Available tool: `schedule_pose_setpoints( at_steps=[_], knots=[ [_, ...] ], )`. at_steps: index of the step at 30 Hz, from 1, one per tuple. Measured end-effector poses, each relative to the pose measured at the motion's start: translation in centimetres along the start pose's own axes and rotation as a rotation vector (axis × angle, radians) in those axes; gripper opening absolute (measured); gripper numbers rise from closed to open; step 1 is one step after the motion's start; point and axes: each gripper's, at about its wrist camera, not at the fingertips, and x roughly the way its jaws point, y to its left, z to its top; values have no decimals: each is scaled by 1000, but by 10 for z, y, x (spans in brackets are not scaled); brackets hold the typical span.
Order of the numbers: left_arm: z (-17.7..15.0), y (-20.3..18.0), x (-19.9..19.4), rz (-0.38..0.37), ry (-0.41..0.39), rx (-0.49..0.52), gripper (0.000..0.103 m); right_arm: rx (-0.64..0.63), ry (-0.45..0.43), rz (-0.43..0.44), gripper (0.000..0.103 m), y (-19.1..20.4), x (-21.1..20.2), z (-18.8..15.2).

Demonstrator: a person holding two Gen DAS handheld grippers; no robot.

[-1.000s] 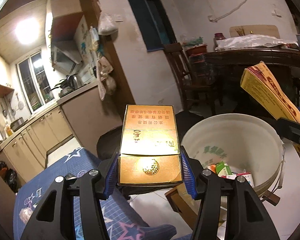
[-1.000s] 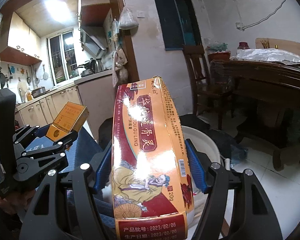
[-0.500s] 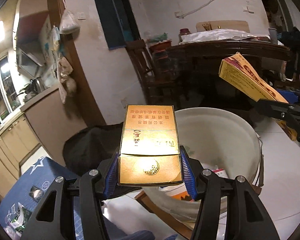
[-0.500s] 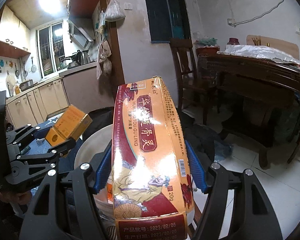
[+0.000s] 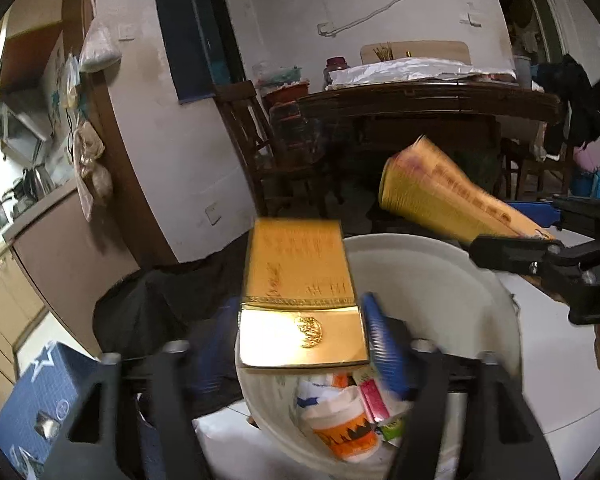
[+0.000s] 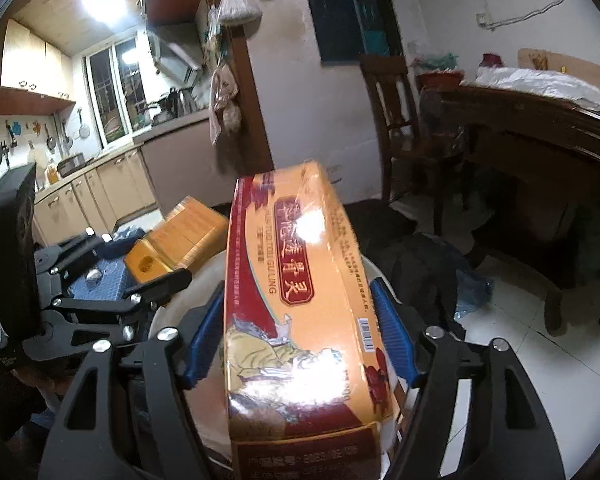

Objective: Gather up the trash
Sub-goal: 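Carry the gold pack and orange-red box over the bucket and release both, then withdraw both open grippers from the bucket toward the table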

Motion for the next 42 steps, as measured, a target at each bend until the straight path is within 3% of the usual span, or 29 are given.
schedule_pose_setpoints(
  at_steps=[1, 17, 31, 37, 42],
  knots=[
    [0, 0, 2, 16, -2, 1, 86, 3, 0, -9, 74, -1, 2, 0],
    [-11, 3, 5, 42, 32, -12, 86, 42, 20, -16, 74, -15, 3, -6],
    [-19, 25, -20, 83, 23, -53, 86, -10, 6, 26, 74, 15, 4, 3],
    [-55, 62, -54, 161, 60, -147, 86, -59, -5, 103, 74, 49, 4, 4],
    [-110, 112, -90, 254, 138, -276, 86, -146, 8, 198, 74, 98, 12, 0]
  ],
)
